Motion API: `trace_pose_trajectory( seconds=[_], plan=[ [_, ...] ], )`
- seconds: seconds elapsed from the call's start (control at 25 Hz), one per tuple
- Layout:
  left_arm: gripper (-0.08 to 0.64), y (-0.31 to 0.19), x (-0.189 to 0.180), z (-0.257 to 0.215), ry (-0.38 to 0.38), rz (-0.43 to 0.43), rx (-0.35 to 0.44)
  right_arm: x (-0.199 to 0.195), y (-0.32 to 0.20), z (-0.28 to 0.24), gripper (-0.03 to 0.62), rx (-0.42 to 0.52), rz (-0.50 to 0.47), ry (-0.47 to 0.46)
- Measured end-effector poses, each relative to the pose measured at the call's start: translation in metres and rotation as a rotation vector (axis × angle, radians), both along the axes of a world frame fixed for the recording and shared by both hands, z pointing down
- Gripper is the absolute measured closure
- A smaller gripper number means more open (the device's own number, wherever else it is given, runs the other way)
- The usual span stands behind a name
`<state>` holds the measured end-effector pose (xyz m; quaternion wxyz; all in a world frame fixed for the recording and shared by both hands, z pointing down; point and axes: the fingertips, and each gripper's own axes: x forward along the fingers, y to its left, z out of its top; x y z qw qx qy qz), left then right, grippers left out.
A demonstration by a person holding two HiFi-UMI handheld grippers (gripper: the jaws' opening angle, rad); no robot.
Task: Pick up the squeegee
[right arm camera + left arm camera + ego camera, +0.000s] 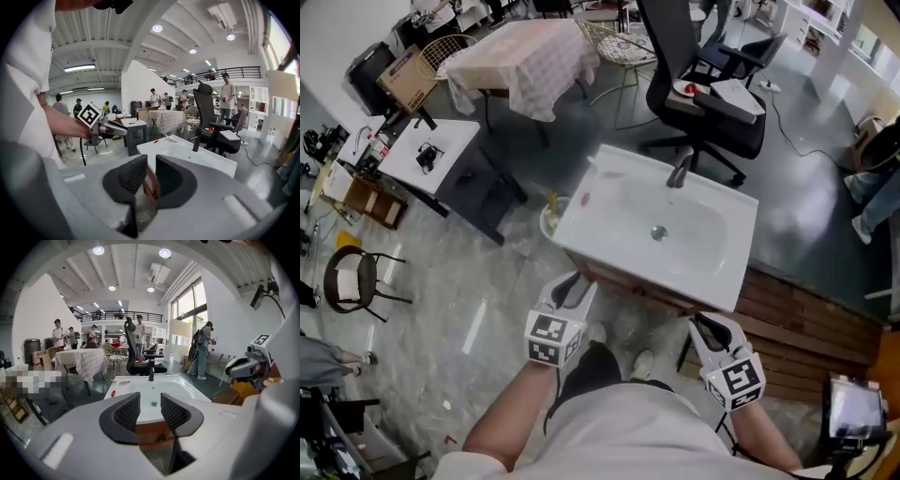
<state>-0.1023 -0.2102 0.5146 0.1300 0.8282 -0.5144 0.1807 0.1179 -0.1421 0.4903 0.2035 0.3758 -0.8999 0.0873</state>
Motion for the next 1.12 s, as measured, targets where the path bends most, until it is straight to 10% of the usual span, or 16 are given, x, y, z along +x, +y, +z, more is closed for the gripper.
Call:
trace_pose_trajectory(
  seconds=[0.68,1.12],
  plan=[
    [0.37,-0.278,-0.06,0.106,-0.131,0.013,-0.088,-0.009,-0.146,0.007,0.549,-0.072,0.296,0.051],
    [0.367,-0.368,-0.049,0.166,-0.186,0.048,-0.168,0.001,-0.164,0.017,0.549,-0.143,0.443,0.096]
  ],
)
